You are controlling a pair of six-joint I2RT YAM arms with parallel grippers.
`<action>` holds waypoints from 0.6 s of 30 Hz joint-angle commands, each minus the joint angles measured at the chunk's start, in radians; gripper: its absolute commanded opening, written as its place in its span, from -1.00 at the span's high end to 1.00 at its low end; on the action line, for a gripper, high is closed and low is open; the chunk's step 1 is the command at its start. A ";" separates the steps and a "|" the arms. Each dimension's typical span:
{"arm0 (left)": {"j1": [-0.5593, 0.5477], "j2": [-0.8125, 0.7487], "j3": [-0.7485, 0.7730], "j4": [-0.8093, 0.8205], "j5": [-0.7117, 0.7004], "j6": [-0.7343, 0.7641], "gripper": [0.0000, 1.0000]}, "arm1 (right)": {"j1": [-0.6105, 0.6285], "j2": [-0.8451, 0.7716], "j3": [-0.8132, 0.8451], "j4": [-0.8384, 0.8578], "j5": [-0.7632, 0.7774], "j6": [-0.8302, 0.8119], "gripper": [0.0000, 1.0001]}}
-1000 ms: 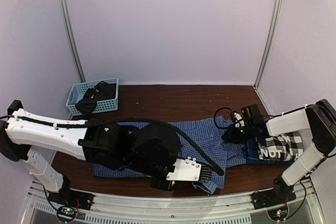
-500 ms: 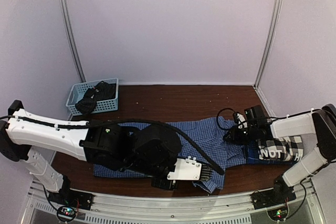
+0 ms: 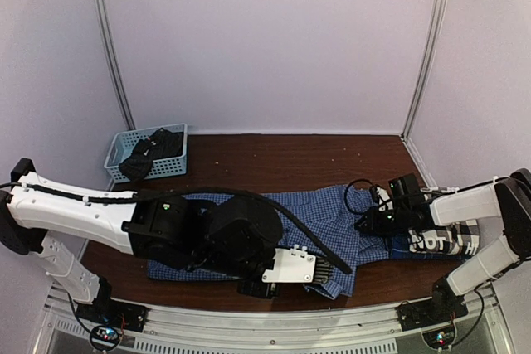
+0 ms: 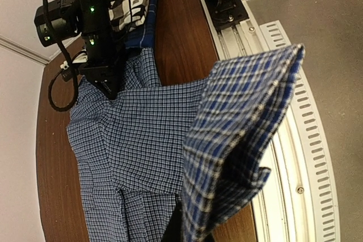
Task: Fold and stack the long sleeve shirts
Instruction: Fold the sleeve of the rectangle-folded shirt.
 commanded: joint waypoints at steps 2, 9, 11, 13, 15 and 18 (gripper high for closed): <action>-0.004 -0.026 -0.011 0.047 -0.016 -0.002 1.00 | -0.006 -0.010 -0.027 0.038 -0.033 0.019 0.59; -0.003 -0.023 -0.015 0.052 -0.020 0.001 1.00 | -0.006 0.006 -0.025 0.066 -0.060 0.023 0.76; -0.003 -0.024 -0.019 0.054 -0.024 0.001 1.00 | -0.006 0.008 -0.021 0.066 -0.064 0.023 0.86; -0.002 -0.026 -0.024 0.057 -0.028 0.000 1.00 | -0.006 -0.002 -0.019 0.063 -0.063 0.023 0.95; -0.003 -0.032 -0.031 0.062 -0.029 -0.003 1.00 | -0.007 -0.022 -0.014 0.042 -0.047 0.021 1.00; -0.002 -0.040 -0.039 0.070 -0.031 -0.004 1.00 | -0.006 -0.058 -0.005 -0.005 -0.003 0.011 1.00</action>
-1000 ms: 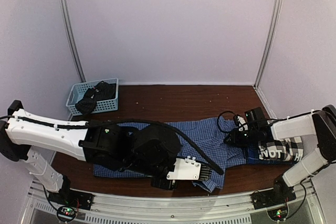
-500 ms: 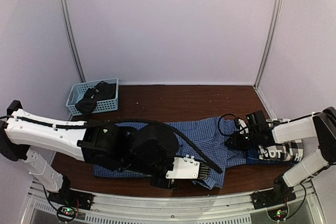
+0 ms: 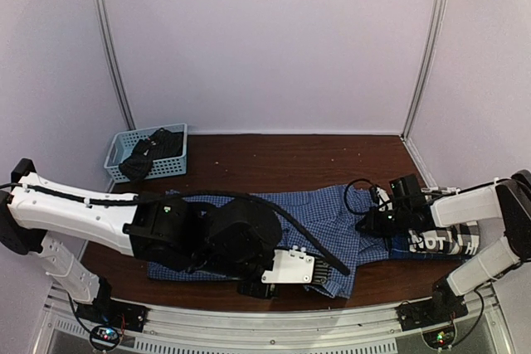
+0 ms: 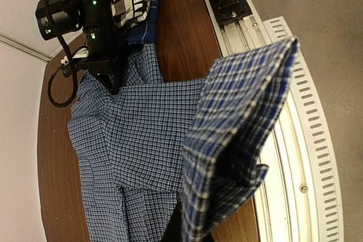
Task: Fold and stack the long sleeve shirts
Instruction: Fold the sleeve of the rectangle-folded shirt.
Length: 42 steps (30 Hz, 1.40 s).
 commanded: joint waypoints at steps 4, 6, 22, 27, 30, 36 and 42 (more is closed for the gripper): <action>-0.003 -0.044 -0.022 0.061 -0.017 0.001 1.00 | -0.006 -0.107 0.020 -0.121 0.099 -0.018 1.00; -0.003 -0.052 -0.025 0.068 -0.017 0.005 1.00 | -0.006 -0.127 0.019 -0.147 0.116 -0.018 1.00; 0.184 -0.092 0.003 0.166 0.124 -0.060 1.00 | -0.008 -0.115 0.065 -0.185 0.127 -0.037 0.20; 0.320 -0.047 0.031 0.178 0.202 -0.120 1.00 | -0.022 -0.188 0.120 -0.258 0.178 -0.048 0.14; 0.419 -0.005 0.050 0.192 0.294 -0.172 1.00 | -0.041 -0.217 0.153 -0.289 0.191 -0.062 0.11; 0.590 0.091 0.108 0.201 0.385 -0.303 1.00 | -0.067 -0.218 0.170 -0.310 0.186 -0.084 0.09; 0.794 0.122 0.093 0.198 0.427 -0.464 1.00 | -0.072 -0.215 0.145 -0.290 0.171 -0.085 0.08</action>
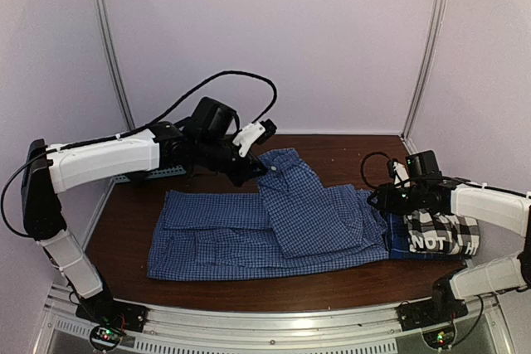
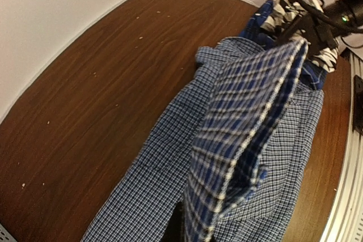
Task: Fold and stack the long sleeve shirts
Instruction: Fold the sleeve of the rectangle-folded shirt.
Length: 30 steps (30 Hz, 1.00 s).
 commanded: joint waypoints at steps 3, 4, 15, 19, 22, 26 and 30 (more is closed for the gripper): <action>0.194 -0.028 -0.059 0.076 0.067 -0.202 1.00 | -0.010 0.002 -0.026 0.012 -0.002 -0.014 0.08; 0.214 -0.040 -0.087 0.096 0.068 -0.220 1.00 | -0.010 0.004 -0.030 0.018 -0.005 -0.012 0.08; 0.278 -0.135 -0.361 0.210 0.102 -0.349 1.00 | -0.010 0.047 -0.031 0.057 -0.046 -0.015 0.06; 0.278 -0.179 -0.442 0.240 0.115 -0.400 1.00 | -0.010 0.063 -0.033 0.074 -0.063 -0.018 0.05; 0.278 -0.217 -0.473 0.254 0.129 -0.425 1.00 | -0.010 0.078 -0.040 0.091 -0.075 -0.016 0.05; 0.278 -0.248 -0.462 0.274 0.183 -0.455 1.00 | -0.010 0.096 -0.051 0.115 -0.092 -0.011 0.03; 0.277 -0.243 -0.406 0.294 0.254 -0.489 1.00 | -0.010 0.099 -0.065 0.133 -0.098 -0.007 0.02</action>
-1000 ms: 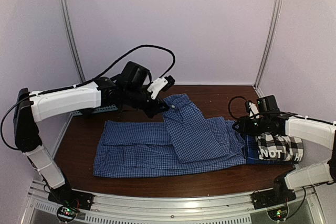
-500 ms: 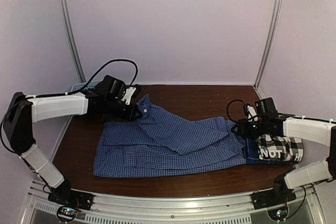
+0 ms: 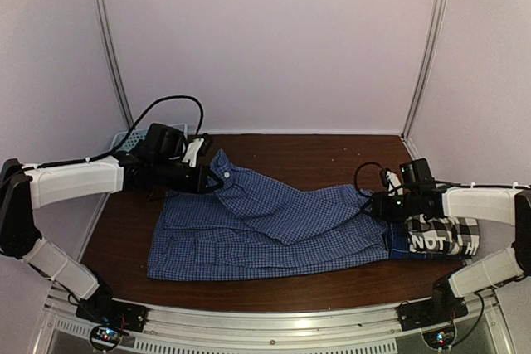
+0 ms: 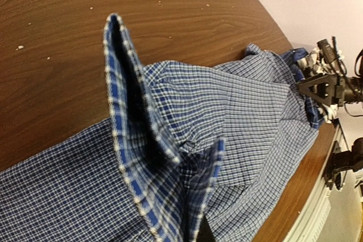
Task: Fold and stack the long sleeve shirts
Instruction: Fold the sleeve of the rectangle-folded shirt.
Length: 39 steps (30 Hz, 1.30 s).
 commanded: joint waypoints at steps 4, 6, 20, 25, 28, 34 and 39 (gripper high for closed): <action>-0.022 -0.010 0.118 0.108 0.149 -0.105 1.00 | -0.008 -0.004 -0.021 0.034 -0.015 -0.005 0.01; -0.045 -0.012 0.149 0.108 0.156 -0.129 1.00 | -0.008 -0.007 -0.017 0.025 -0.011 -0.011 0.01; -0.146 -0.118 0.151 0.226 0.111 -0.363 1.00 | -0.008 0.022 0.022 -0.010 -0.022 -0.051 -0.02; -0.138 -0.158 0.105 0.213 0.043 -0.387 1.00 | -0.008 0.022 0.018 -0.008 -0.027 -0.051 -0.03; -0.131 -0.152 0.048 0.212 0.026 -0.383 1.00 | -0.008 0.024 0.020 -0.005 -0.030 -0.050 -0.03; -0.106 -0.130 -0.064 0.218 -0.042 -0.361 1.00 | -0.008 0.031 0.019 0.000 -0.037 -0.047 -0.04; -0.085 -0.110 -0.121 0.189 -0.137 -0.312 1.00 | -0.008 0.033 0.007 0.008 -0.039 -0.043 -0.04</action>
